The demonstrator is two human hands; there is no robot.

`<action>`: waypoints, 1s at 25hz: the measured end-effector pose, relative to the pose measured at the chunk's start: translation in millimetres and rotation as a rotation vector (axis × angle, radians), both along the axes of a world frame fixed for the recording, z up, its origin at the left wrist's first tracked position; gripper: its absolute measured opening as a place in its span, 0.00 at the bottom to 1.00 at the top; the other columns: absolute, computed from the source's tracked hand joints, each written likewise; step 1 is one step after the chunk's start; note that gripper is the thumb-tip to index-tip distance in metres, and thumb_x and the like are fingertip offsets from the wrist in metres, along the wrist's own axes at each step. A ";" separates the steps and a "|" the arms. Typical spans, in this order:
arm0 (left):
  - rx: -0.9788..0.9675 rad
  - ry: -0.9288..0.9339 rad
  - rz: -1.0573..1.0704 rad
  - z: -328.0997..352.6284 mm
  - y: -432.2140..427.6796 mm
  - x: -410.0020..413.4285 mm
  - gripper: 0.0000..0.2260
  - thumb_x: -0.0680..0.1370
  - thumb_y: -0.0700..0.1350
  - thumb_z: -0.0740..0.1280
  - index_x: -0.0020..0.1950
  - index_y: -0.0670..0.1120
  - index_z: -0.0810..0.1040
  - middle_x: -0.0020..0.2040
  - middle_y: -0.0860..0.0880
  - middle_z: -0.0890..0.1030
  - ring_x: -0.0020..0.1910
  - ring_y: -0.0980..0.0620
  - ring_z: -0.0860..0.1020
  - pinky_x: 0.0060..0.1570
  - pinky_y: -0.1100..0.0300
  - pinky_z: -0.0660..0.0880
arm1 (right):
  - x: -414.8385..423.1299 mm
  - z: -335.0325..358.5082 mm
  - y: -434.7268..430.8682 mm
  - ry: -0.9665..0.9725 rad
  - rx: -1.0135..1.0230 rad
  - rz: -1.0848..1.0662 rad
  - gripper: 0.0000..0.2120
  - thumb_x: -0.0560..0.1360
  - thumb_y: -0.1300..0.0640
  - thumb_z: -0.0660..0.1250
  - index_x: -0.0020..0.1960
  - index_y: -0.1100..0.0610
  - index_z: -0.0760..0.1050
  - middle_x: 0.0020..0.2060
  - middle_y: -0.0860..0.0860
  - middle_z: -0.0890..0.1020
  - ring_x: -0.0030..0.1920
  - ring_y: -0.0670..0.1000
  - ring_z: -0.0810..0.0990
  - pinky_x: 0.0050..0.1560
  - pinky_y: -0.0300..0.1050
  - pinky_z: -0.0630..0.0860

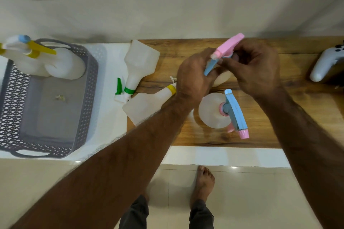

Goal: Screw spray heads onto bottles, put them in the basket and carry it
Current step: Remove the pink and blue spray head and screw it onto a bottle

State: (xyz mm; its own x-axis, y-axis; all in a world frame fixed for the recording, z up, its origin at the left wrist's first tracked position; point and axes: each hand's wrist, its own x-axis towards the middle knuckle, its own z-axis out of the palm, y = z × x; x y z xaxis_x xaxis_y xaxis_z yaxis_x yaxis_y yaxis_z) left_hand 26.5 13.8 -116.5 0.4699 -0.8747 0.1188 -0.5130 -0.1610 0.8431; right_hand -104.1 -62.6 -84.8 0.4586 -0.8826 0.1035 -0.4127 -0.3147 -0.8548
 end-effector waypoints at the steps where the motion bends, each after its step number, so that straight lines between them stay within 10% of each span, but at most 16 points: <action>1: 0.005 0.007 0.014 5.2 3.3 -1.3 0.17 0.72 0.44 0.79 0.59 0.42 0.84 0.43 0.46 0.86 0.39 0.53 0.78 0.40 0.58 0.76 | 0.4 6.4 2.7 0.016 -0.017 0.018 0.08 0.73 0.56 0.77 0.51 0.57 0.84 0.37 0.59 0.83 0.36 0.61 0.80 0.38 0.58 0.77; 14: -0.246 -0.121 0.171 121.0 162.7 185.9 0.20 0.76 0.40 0.74 0.67 0.38 0.79 0.60 0.44 0.83 0.60 0.44 0.81 0.59 0.44 0.77 | 202.8 138.2 109.8 -0.132 0.035 0.529 0.11 0.75 0.58 0.75 0.57 0.56 0.84 0.41 0.60 0.82 0.41 0.60 0.82 0.44 0.60 0.80; 20: -0.008 -0.072 0.216 92.1 283.8 292.0 0.19 0.78 0.44 0.70 0.69 0.44 0.78 0.63 0.50 0.82 0.62 0.50 0.80 0.62 0.45 0.77 | 329.4 108.3 186.4 -0.033 0.239 0.886 0.17 0.72 0.62 0.74 0.59 0.52 0.83 0.42 0.62 0.80 0.41 0.53 0.80 0.46 0.46 0.77; 25: 0.091 0.062 0.505 44.5 308.0 347.4 0.19 0.76 0.51 0.73 0.65 0.49 0.78 0.58 0.52 0.84 0.57 0.52 0.81 0.57 0.49 0.80 | 387.7 21.8 230.0 0.053 0.478 0.688 0.23 0.74 0.69 0.70 0.69 0.60 0.77 0.51 0.58 0.81 0.47 0.51 0.78 0.51 0.45 0.76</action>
State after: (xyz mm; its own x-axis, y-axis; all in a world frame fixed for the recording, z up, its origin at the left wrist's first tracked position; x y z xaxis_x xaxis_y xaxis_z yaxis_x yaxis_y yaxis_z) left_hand 373.9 321.7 -72.0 0.8402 -0.5421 0.0111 -0.3015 -0.4501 0.8406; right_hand 283.6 167.4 -63.0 0.9044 -0.3476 -0.2474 -0.3045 -0.1198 -0.9449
